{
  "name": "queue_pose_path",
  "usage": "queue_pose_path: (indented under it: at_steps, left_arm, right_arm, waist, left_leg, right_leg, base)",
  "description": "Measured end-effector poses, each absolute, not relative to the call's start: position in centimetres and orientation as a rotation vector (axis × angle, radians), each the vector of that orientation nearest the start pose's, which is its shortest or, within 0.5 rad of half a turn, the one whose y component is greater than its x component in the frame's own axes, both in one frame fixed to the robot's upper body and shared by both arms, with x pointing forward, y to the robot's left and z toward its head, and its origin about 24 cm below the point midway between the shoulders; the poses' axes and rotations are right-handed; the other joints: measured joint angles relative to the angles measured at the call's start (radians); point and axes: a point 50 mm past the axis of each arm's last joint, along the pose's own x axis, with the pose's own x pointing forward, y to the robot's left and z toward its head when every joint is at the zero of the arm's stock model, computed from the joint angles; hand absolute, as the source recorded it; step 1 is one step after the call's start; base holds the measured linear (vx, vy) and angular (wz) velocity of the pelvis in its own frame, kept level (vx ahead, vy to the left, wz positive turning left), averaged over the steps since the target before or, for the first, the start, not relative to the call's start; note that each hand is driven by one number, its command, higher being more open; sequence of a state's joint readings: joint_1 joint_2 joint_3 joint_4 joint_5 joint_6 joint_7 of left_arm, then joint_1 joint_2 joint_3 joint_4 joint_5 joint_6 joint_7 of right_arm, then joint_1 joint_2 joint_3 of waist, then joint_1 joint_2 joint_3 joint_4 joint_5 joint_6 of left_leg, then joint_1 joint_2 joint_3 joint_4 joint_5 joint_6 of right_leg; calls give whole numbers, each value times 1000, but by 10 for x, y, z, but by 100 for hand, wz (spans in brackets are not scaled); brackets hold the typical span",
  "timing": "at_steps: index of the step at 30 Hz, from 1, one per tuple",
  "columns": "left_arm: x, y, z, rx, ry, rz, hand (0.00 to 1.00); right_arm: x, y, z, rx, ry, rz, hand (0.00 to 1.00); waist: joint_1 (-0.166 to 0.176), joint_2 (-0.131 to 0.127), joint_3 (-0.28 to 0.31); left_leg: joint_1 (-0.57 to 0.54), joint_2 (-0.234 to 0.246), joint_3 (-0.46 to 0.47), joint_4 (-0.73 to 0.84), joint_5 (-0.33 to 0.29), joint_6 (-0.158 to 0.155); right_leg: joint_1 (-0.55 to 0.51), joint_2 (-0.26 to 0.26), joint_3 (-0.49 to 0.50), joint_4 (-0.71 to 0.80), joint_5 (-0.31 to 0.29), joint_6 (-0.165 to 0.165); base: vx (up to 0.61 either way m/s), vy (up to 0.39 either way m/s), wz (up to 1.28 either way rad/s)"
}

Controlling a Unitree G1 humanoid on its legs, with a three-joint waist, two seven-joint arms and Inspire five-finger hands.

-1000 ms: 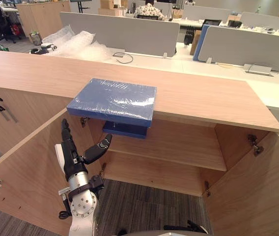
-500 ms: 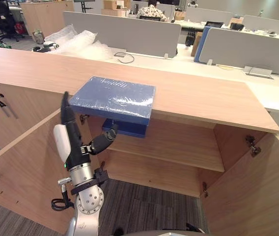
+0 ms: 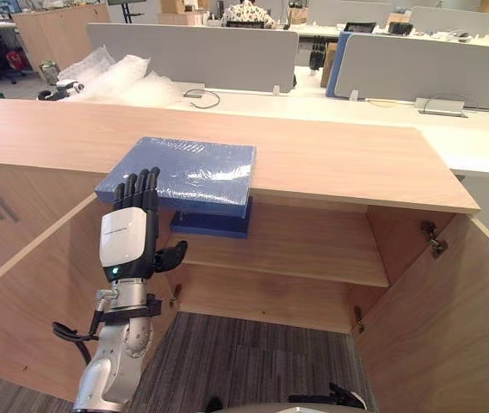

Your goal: Walk over to the cabinet, pick up the folder, carry it to the office cabinet, place the folder inside the office cabinet, then close the office cabinet door

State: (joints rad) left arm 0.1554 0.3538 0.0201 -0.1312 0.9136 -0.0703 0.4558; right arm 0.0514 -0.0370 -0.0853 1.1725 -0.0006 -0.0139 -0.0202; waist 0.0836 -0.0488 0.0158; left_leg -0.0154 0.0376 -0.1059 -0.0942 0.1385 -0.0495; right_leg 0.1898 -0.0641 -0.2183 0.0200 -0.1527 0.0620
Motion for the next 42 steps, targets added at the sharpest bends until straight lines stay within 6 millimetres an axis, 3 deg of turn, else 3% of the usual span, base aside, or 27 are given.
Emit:
queue_pose_path:
  at_steps: [5,13,19,24,33,34,38,42]
  left_arm:
    - [238,234,90,1394,-375,335,100]
    - [261,225,121,1561,-565,274,100]
    - [266,223,133,1621,-643,268,100]
    - [269,219,131,1648,-663,213,100]
    - [280,236,90,1614,-421,158,100]
    - [281,236,89,1605,-410,162,0]
    - [283,235,86,1531,-378,192,0]
    - [292,236,102,1432,-395,301,0]
  right_arm:
    - [87,-170,-170,-23,1193,-71,100]
    - [91,-172,-169,-32,1177,-71,100]
    - [92,-173,-169,-34,1172,-71,100]
    - [93,-173,-169,-35,1172,-70,100]
    - [98,-171,-168,-60,1168,-45,100]
    - [98,-171,-168,-60,1169,-46,100]
    - [100,-171,-168,-61,1165,-44,100]
    - [101,-170,-168,-65,1164,-40,100]
  waist:
    - [-2,-5,11]
    - [-13,7,22]
    - [-23,8,23]
    - [-25,4,26]
    - [-40,-3,34]
    - [-40,-3,34]
    - [-43,-1,43]
    - [-46,-1,44]
  left_leg:
    - [1,-5,1,0,-3,2]
    - [12,3,10,-1,-9,-4]
    - [12,1,13,-1,-15,-8]
    - [12,-4,17,0,-13,-2]
    - [24,3,41,-1,-17,0]
    - [26,2,42,-1,-18,0]
    - [28,1,44,-1,-22,-4]
    - [29,0,47,-1,-22,-3]
  right_leg:
    - [1,-5,2,0,-1,1]
    - [3,-1,12,6,1,-1]
    - [2,-4,17,3,1,-1]
    - [2,-8,21,1,1,-1]
    - [-1,-7,45,8,2,-4]
    - [-2,-7,47,9,2,-4]
    - [-2,-9,50,11,2,-4]
    - [-2,-10,53,9,2,-4]
  base:
    - [39,-11,1]
    - [-29,-4,-4]
    - [-18,3,-1]
    - [0,0,0]
    - [-11,1,-8]
    - [-29,10,-5]
    - [-40,21,-3]
    - [-1,2,-1]
